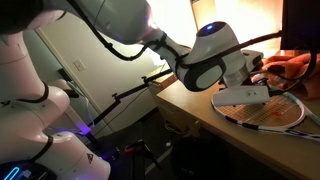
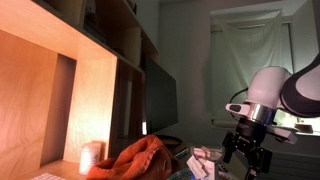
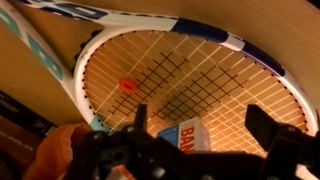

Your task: Drop the box on the racket onto the floor

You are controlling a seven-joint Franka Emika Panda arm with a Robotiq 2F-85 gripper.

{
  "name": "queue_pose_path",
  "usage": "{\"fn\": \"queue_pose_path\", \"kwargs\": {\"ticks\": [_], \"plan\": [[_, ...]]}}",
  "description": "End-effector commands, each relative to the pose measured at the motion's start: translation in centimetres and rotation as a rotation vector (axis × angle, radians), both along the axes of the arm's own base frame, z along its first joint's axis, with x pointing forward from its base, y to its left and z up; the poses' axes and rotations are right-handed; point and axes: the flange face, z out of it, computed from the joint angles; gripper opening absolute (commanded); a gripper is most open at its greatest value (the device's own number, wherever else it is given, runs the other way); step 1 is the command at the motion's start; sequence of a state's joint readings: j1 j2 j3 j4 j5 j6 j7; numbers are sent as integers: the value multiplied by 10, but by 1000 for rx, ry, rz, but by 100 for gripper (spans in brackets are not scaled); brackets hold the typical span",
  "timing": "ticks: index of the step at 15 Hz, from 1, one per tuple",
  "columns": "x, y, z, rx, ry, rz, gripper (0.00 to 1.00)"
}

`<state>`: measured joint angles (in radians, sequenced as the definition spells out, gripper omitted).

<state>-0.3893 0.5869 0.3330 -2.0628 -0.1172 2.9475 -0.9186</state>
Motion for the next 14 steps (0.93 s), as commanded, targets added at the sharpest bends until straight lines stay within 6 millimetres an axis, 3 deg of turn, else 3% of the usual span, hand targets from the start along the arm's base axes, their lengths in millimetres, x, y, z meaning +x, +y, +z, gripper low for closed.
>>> {"fn": "queue_pose_path", "kwargs": {"ticks": [1,3,9,14], "plan": [[0,1,0,0,0,-1,100],[4,6,-3,8,-11,3,100],[22,70,-8,-3,-2,71,100],[38,107,-19,16,3,92,100]]}}
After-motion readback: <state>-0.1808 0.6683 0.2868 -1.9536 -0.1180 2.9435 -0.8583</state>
